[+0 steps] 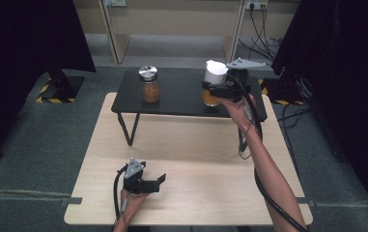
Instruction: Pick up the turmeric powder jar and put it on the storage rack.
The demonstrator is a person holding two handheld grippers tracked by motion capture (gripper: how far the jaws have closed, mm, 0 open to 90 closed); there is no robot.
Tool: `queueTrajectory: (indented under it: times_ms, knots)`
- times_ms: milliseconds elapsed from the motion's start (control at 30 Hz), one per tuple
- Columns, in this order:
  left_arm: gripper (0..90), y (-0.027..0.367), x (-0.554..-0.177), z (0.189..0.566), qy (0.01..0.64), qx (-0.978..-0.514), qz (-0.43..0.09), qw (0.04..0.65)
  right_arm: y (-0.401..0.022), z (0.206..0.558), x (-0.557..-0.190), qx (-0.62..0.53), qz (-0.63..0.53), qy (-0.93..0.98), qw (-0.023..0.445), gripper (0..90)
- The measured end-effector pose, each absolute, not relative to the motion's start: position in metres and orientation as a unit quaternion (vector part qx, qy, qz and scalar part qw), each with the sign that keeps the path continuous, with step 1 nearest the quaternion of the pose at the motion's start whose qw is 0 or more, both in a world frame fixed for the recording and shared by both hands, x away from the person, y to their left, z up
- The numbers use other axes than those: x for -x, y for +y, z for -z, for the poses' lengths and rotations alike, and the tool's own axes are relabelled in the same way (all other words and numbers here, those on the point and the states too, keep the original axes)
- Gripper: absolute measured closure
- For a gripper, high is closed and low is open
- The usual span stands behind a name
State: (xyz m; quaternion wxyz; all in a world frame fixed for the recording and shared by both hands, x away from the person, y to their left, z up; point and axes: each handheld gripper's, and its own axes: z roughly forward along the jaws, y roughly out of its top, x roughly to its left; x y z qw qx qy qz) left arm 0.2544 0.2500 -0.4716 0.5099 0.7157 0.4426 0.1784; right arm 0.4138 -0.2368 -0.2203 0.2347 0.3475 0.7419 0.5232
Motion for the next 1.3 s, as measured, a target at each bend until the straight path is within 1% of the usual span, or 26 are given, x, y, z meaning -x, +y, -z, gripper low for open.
queueTrajectory:
  times_ms: [133, 367, 667, 833, 900, 1033, 1067, 1100, 1133, 1233, 1300]
  knots:
    - [0.5, 0.250, -0.255, 0.472, 0.443, -0.716, -0.178, 0.510, -0.230, 0.223, -0.426, -0.367, -0.512, 0.736, 0.246, 30.6]
    - [0.5, 0.250, -0.255, 0.472, 0.443, -0.715, -0.177, 0.511, -0.225, 0.226, -0.434, -0.391, -0.507, 0.724, 0.257, 30.6]
    - [0.5, 0.251, -0.255, 0.472, 0.444, -0.714, -0.176, 0.512, -0.218, 0.231, -0.439, -0.397, -0.499, 0.723, 0.264, 30.6]
    - [0.5, 0.251, -0.255, 0.472, 0.443, -0.715, -0.176, 0.511, -0.212, 0.228, -0.437, -0.387, -0.485, 0.735, 0.275, 29.7]
    - [0.5, 0.251, -0.255, 0.472, 0.444, -0.715, -0.176, 0.511, -0.215, 0.226, -0.439, -0.386, -0.488, 0.737, 0.265, 20.5]
    - [0.5, 0.250, -0.255, 0.472, 0.444, -0.715, -0.176, 0.511, -0.218, 0.226, -0.438, -0.383, -0.489, 0.738, 0.265, 10.0]
    - [0.5, 0.250, -0.255, 0.472, 0.444, -0.715, -0.176, 0.511, -0.218, 0.226, -0.438, -0.383, -0.489, 0.738, 0.265, 10.0]
    - [0.5, 0.250, -0.255, 0.472, 0.444, -0.715, -0.176, 0.511, -0.221, 0.226, -0.439, -0.377, -0.490, 0.742, 0.259, 5.8]
    - [0.5, 0.250, -0.255, 0.472, 0.444, -0.715, -0.176, 0.511, -0.221, 0.226, -0.439, -0.377, -0.490, 0.742, 0.259, 5.8]
    - [0.5, 0.250, -0.255, 0.472, 0.444, -0.715, -0.176, 0.510, -0.223, 0.227, -0.438, -0.365, -0.494, 0.746, 0.258, 0.0]
    - [0.5, 0.250, -0.255, 0.472, 0.444, -0.715, -0.176, 0.510, -0.223, 0.228, -0.436, -0.362, -0.496, 0.745, 0.262, 0.0]
